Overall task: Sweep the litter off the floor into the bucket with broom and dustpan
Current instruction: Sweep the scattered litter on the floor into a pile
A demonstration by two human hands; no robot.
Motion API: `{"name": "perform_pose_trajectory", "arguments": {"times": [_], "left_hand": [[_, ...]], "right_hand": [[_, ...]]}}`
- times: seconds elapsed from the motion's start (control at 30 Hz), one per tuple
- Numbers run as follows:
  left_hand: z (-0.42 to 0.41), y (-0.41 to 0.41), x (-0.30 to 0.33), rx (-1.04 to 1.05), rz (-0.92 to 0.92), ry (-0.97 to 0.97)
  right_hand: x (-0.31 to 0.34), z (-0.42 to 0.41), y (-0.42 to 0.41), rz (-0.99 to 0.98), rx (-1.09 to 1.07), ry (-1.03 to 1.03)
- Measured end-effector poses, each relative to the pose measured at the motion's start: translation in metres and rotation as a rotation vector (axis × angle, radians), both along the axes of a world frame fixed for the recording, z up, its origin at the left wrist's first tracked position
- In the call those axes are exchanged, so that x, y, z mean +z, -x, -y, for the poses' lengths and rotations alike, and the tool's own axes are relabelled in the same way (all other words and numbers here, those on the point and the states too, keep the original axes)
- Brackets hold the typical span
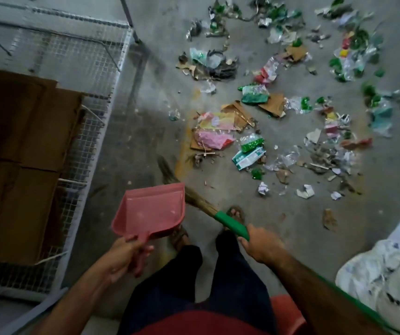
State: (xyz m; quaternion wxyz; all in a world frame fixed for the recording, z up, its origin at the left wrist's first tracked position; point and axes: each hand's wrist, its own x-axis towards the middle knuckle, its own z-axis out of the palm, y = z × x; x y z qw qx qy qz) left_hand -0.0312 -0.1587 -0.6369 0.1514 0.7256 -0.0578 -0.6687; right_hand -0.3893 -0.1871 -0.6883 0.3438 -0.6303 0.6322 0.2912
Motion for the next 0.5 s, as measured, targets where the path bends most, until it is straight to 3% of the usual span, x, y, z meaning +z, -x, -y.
{"name": "perform_pose_trajectory", "arguments": {"times": [0.2,0.33,0.5], "left_hand": [[0.007,0.035,-0.037,-0.298,0.364,-0.130],[0.023,0.085,-0.073,-0.291,0.522,-0.062],[0.056,0.133,-0.133,-0.346,0.511,-0.026]], "right_hand": [[-0.082,-0.012,0.018,-0.132,0.113,-0.105],[-0.132,0.005,0.070,-0.222,0.060,-0.153],[-0.184,0.061,0.157,-0.325,-0.155,-0.099]]}}
